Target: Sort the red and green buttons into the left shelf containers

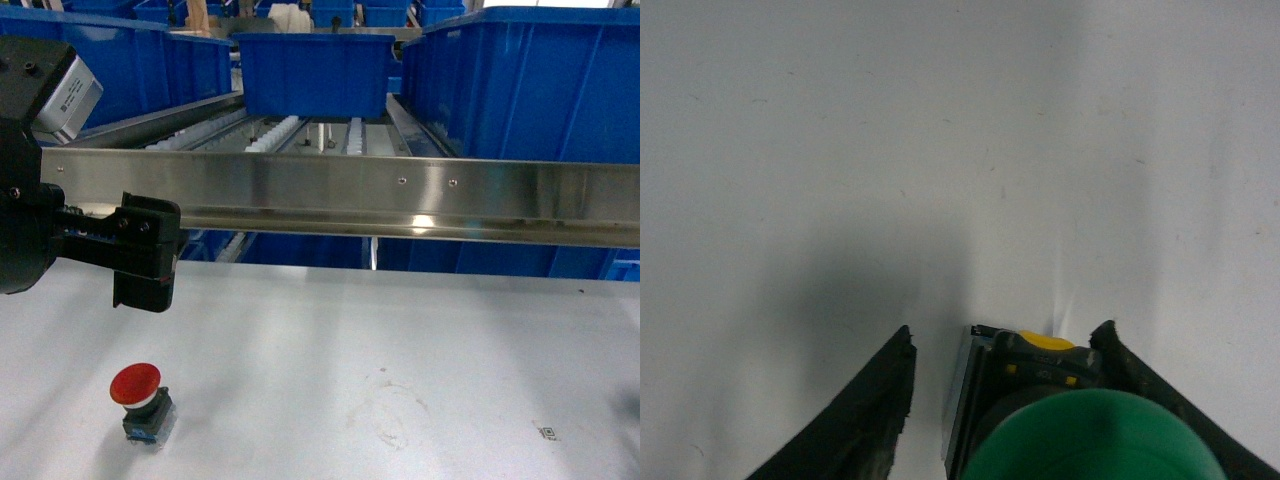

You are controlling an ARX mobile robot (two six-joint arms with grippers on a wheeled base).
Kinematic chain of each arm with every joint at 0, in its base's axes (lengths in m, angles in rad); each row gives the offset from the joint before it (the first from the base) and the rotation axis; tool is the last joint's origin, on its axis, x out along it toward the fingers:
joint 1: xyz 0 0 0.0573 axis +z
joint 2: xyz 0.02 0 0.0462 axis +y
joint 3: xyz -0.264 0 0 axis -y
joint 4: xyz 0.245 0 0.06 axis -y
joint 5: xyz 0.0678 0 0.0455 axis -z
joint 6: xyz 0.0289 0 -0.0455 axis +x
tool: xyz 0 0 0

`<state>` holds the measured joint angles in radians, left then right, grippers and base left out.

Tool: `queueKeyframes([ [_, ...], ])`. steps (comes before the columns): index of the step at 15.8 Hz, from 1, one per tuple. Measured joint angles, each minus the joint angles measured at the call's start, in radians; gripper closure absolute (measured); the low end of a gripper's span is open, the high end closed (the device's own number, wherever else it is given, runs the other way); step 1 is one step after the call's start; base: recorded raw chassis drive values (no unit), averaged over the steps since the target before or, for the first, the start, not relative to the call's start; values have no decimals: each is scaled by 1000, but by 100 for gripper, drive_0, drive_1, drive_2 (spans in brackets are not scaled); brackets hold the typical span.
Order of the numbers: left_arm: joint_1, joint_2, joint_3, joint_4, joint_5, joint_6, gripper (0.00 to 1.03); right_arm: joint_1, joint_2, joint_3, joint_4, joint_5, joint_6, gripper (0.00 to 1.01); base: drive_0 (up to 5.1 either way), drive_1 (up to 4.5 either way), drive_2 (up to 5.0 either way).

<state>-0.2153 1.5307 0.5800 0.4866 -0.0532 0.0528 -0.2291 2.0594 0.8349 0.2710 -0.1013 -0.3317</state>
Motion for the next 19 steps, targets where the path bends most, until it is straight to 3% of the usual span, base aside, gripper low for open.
queueKeyframes([
  [2, 0, 0, 0, 0, 0, 0, 5, 0, 0, -5, 19, 0, -2, 66, 0, 0, 0],
  [3, 0, 0, 0, 0, 0, 0, 5, 0, 0, -8, 28, 0, -2, 71, 0, 0, 0],
  [6, 0, 0, 0, 0, 0, 0, 5, -2, -13, -46, 77, -4, -2, 71, 0, 0, 0],
  [8, 0, 0, 0, 0, 0, 0, 5, -15, -84, -103, 110, -44, 11, 71, 0, 0, 0],
  [10, 0, 0, 0, 0, 0, 0, 5, -27, -257, -192, 253, -88, 55, 71, 0, 0, 0],
  [12, 0, 0, 0, 0, 0, 0, 5, -27, -481, -309, 437, -127, 143, 71, 0, 0, 0],
  [13, 0, 0, 0, 0, 0, 0, 5, -27, -594, -375, 454, -139, 206, 71, 0, 0, 0],
  [16, 0, 0, 0, 0, 0, 0, 5, -16, -1026, -585, 264, -200, 340, 71, 0, 0, 0],
  [19, 0, 0, 0, 0, 0, 0, 5, 33, -1458, -667, -77, -228, 366, 71, 0, 0, 0],
])
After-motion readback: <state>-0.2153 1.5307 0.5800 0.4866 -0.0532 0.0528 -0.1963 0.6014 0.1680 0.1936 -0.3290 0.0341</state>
